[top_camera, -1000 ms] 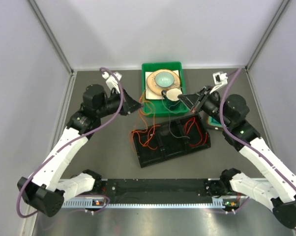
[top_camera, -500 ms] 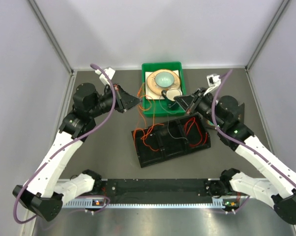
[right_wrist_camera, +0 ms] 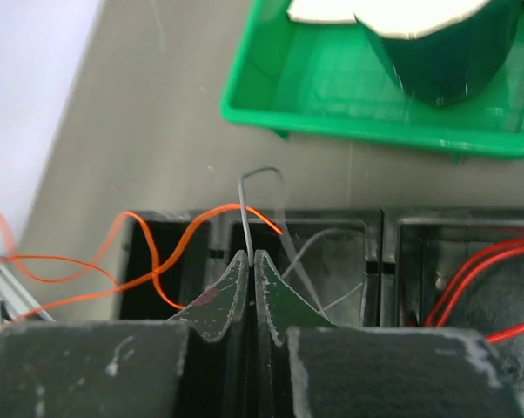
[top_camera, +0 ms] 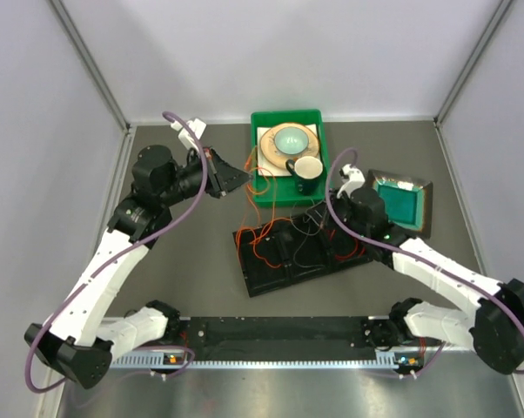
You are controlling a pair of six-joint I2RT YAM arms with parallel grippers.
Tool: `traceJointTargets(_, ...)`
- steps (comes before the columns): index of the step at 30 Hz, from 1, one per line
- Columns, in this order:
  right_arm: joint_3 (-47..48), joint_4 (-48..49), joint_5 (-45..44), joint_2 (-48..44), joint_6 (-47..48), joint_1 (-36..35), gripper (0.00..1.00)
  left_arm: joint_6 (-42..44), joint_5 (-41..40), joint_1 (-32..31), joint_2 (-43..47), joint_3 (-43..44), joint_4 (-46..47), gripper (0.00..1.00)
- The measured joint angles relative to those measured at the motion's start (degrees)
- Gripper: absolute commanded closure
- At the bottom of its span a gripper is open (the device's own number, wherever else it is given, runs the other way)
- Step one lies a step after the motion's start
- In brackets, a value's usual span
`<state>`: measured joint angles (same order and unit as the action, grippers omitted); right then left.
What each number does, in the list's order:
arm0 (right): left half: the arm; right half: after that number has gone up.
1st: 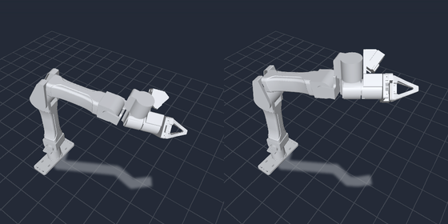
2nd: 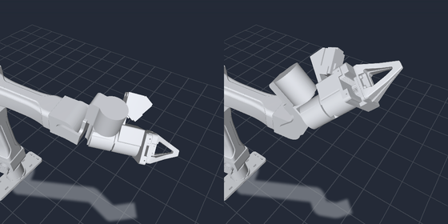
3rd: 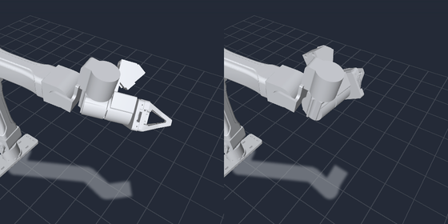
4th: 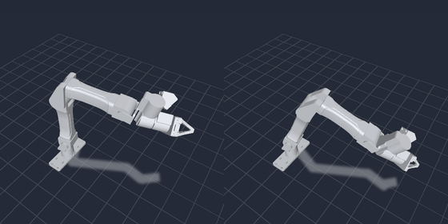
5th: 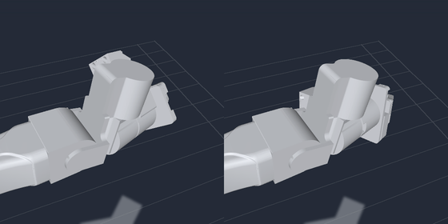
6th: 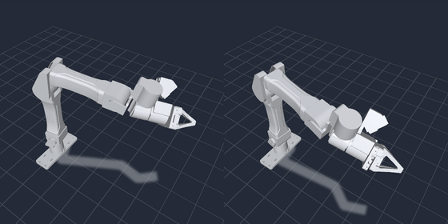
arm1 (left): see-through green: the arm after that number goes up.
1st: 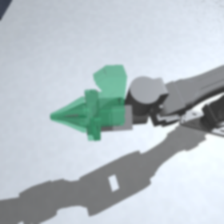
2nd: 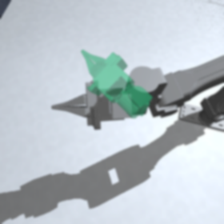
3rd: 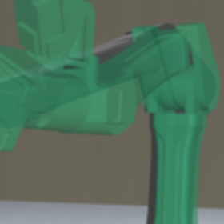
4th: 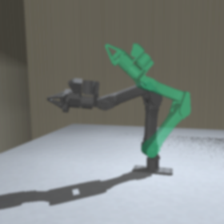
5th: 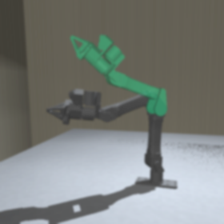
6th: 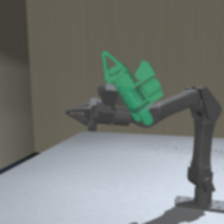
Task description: Untangle the cables
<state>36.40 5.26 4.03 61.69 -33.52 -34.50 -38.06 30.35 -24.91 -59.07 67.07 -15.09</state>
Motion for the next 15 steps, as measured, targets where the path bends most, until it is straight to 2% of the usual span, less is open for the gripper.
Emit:
traceJointTargets(13,-2.0,1.9,-3.1,7.5,0.9,-5.9,1.00,-0.8,0.0,0.0,-1.5,-0.2,1.7,1.00)
traceJointTargets(15,-2.0,1.5,-4.1,7.5,0.9,-5.9,0.76,-0.8,0.0,0.0,-1.5,-0.2,1.8,1.00)
